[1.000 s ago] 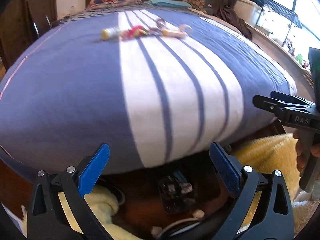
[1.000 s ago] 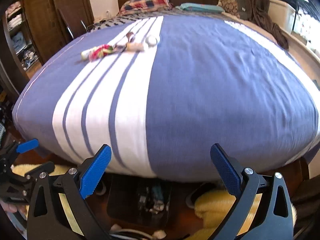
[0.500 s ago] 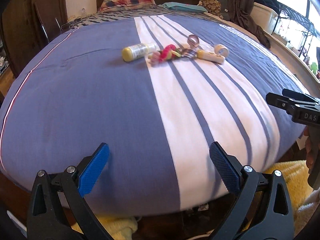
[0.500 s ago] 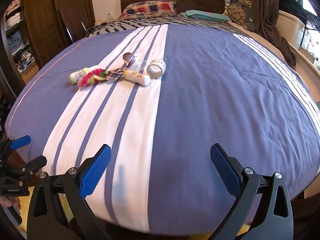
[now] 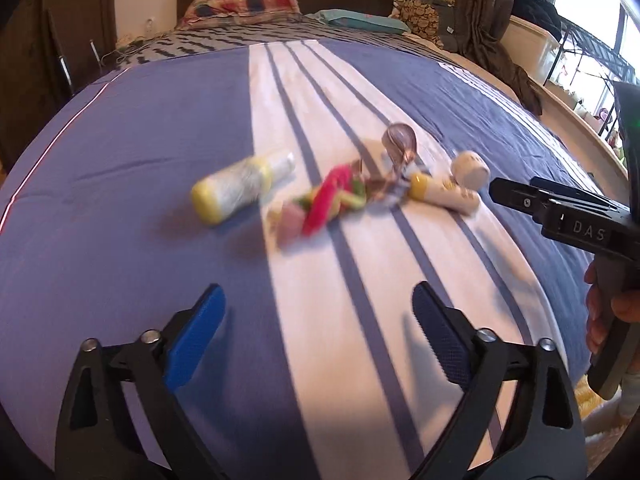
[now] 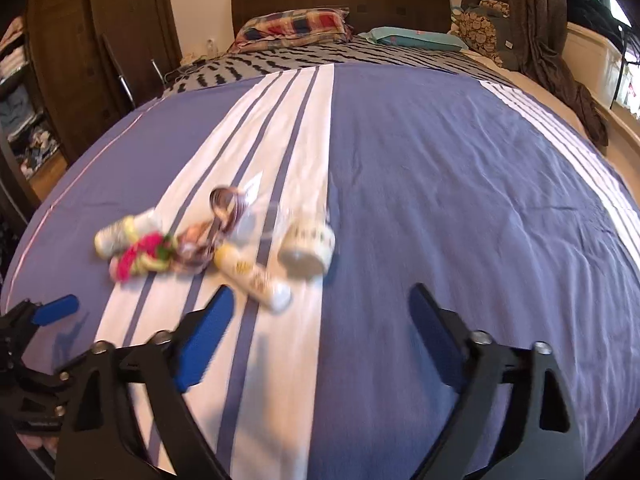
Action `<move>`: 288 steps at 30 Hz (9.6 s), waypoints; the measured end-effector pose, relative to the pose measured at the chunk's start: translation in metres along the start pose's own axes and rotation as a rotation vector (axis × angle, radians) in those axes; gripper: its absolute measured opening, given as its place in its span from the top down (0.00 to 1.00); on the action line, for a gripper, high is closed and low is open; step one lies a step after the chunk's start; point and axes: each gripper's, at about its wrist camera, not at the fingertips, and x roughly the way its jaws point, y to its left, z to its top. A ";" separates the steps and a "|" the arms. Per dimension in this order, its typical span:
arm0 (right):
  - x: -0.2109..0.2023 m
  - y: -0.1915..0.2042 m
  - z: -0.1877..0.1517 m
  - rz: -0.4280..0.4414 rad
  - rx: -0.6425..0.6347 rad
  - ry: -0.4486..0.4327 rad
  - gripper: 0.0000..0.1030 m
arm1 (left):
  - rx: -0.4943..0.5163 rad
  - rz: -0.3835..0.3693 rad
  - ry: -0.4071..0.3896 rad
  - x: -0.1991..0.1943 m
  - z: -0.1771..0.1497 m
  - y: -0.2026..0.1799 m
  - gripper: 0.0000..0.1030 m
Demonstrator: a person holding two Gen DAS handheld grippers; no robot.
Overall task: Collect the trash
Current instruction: 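Raise both open tools back over the bed toward the remaining items, then grasp the pink pipe-cleaner toy with the left tool while the right tool grasps the white tape roll, then carry the pipe-cleaner toy and tape roll off the bed down over the bin, then open both tools to drop the toy and tape roll into the bin, then raise both open tools back over the bed toward the bottles, then grasp the yellow lotion bottle with the left tool while the right tool grasps the yellow-capped tube, then carry the yellow bottle and tube off the bed down over the bin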
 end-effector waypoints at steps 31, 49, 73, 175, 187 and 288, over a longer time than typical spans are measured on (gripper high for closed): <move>0.007 0.011 0.018 0.010 -0.049 0.009 0.64 | 0.099 -0.009 0.004 0.022 0.020 -0.015 0.84; -0.128 0.024 -0.051 0.064 -0.094 -0.125 0.65 | 0.110 -0.008 -0.161 -0.128 -0.053 -0.059 0.84; -0.170 0.024 -0.199 0.088 -0.078 -0.039 0.64 | 0.108 -0.097 -0.079 -0.149 -0.189 -0.101 0.84; -0.032 0.020 -0.051 0.010 -0.075 0.031 0.05 | -0.034 0.102 0.006 -0.044 -0.057 0.022 0.08; 0.028 0.033 -0.011 0.009 -0.134 0.094 0.27 | -0.059 0.143 0.025 0.024 0.019 0.050 0.08; -0.085 0.002 -0.285 0.114 -0.016 0.287 0.80 | 0.046 -0.137 0.253 -0.044 -0.282 -0.085 0.53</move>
